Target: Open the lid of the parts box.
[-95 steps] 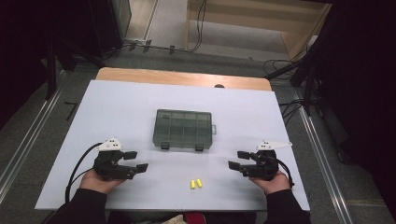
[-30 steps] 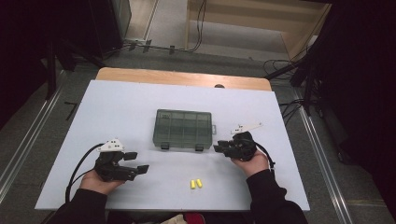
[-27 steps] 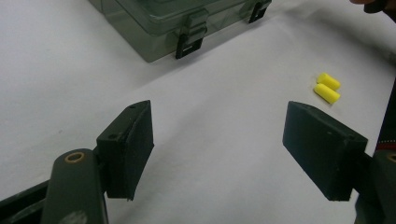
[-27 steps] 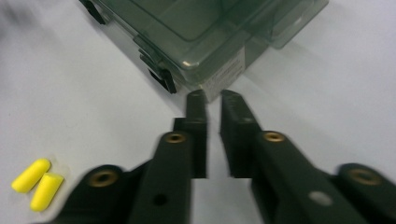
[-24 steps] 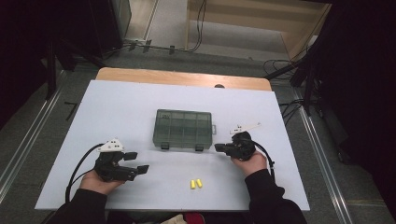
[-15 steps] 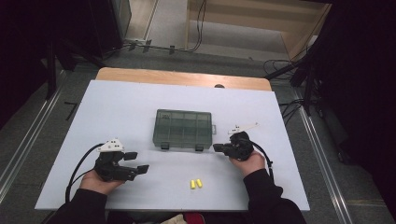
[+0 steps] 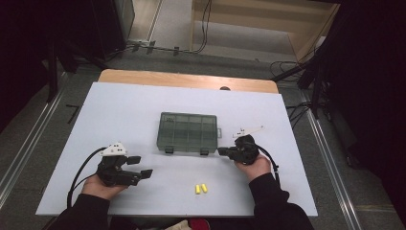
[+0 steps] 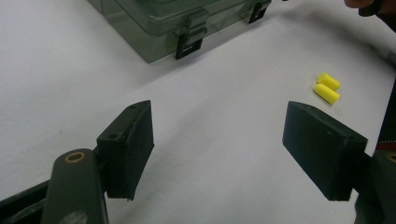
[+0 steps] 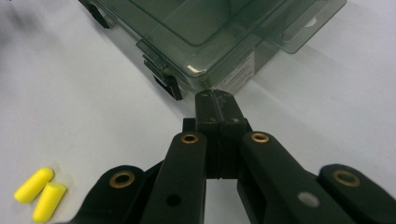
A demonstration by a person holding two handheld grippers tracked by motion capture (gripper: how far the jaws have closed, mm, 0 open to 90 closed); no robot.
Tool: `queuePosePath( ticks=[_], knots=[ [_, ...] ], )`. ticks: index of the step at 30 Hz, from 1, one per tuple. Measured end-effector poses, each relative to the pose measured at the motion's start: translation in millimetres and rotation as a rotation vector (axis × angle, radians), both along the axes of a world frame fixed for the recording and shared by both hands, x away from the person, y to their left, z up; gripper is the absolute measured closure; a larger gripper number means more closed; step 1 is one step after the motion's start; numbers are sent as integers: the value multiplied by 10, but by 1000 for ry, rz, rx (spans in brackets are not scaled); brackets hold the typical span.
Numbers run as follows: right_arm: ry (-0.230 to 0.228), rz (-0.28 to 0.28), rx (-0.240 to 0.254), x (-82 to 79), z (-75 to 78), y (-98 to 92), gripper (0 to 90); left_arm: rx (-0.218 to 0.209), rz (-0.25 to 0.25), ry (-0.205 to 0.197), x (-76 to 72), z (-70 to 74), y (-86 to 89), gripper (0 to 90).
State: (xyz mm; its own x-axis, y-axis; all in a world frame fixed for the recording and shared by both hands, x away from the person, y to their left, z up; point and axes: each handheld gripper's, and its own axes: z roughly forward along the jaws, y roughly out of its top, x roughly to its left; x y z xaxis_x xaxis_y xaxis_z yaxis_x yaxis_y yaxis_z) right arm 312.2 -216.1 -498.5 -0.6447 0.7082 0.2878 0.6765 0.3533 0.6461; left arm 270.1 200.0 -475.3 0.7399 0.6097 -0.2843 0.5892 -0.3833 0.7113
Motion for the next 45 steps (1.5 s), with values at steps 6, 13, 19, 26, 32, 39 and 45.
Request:
queuePosePath(
  ticks=[6,13,19,26,32,39,45],
  knots=[
    [-4,7,3,1,2,2,874,-2,-1,-1,3,-4,1,249],
    [-26,1,25,-10,33,-8,874,1,-4,5,5,-7,-2,249],
    [-36,3,35,-8,48,-19,874,3,-7,8,9,-5,-1,250],
    [-60,6,62,-16,81,-22,874,-6,-7,6,6,-6,-5,250],
    [-72,-5,87,7,118,-33,874,-10,-3,11,17,-5,-8,250],
    [-79,-6,102,30,162,-36,874,-23,13,24,71,-26,2,250],
    [-77,-9,108,57,227,-18,874,0,17,23,91,-20,-5,248]
  ],
)
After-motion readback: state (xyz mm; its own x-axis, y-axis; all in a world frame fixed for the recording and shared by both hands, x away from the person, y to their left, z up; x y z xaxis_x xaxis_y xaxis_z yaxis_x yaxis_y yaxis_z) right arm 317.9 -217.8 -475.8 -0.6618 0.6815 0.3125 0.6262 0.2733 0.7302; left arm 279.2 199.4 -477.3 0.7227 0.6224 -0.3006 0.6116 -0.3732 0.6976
